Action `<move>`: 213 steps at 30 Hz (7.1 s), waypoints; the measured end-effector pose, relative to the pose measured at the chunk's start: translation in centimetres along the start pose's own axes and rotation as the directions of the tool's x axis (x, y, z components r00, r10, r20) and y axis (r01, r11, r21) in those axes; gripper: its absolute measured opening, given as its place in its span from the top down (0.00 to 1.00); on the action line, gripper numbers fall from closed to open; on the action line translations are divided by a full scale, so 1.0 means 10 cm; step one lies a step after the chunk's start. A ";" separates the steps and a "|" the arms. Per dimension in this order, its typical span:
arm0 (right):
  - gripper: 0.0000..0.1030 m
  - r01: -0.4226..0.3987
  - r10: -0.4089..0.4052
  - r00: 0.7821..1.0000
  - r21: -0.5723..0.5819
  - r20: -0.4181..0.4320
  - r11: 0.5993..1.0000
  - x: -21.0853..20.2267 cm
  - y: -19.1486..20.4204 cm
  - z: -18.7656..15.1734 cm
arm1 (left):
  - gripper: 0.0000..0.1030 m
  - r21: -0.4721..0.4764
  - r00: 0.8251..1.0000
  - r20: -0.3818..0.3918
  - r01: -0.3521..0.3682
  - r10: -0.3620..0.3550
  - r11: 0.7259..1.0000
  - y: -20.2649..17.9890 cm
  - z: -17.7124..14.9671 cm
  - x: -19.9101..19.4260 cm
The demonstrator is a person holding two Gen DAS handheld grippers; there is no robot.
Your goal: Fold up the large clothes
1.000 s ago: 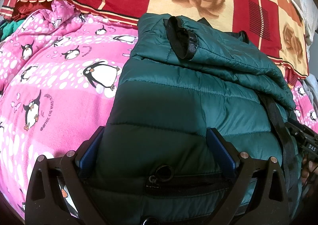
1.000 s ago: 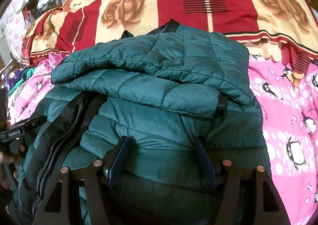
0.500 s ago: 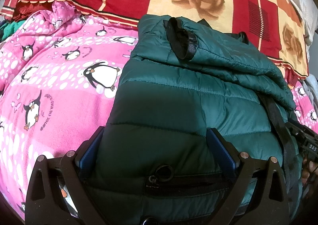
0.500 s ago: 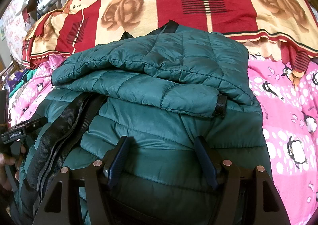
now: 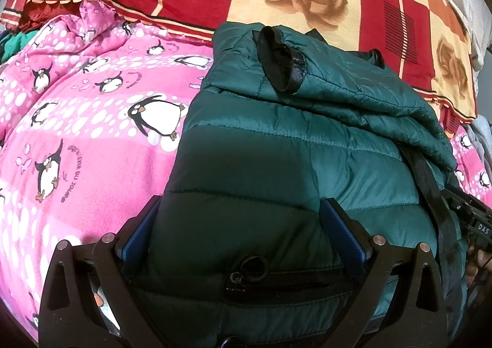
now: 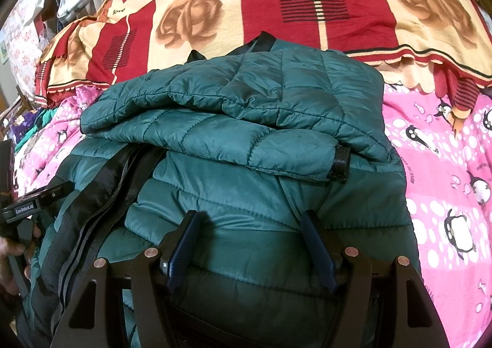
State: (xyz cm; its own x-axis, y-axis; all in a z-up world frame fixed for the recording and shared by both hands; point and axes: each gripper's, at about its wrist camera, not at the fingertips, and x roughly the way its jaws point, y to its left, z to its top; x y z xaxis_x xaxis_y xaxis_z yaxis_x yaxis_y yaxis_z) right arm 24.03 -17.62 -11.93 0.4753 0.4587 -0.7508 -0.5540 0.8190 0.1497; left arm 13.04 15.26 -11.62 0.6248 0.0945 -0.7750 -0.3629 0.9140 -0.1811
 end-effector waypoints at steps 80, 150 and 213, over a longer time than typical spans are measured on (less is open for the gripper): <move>0.23 0.044 -0.045 0.998 -0.015 -0.048 0.999 0.00 0.06 0.02 | 0.00 0.019 0.999 -0.037 -0.037 0.038 0.999 -0.04 0.07 -0.01; 0.47 -0.272 0.241 0.959 0.255 0.147 0.928 -1.63 -0.56 -1.78 | 0.52 0.042 0.943 -0.057 0.329 -0.326 0.943 0.63 -1.16 -1.15; 0.76 -0.046 0.040 0.996 0.067 0.084 0.997 -1.44 -0.07 -1.62 | 0.67 0.147 0.999 -0.001 0.033 -0.033 0.989 0.25 -1.09 -1.07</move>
State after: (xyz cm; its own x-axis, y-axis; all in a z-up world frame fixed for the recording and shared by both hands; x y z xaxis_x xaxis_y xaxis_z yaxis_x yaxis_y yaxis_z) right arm 6.51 -30.43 -11.64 0.5081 0.5188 -0.6875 -0.5282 0.8182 0.2270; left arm -2.10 12.22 -10.35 0.6359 0.0636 -0.7692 -0.2368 0.9646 -0.1160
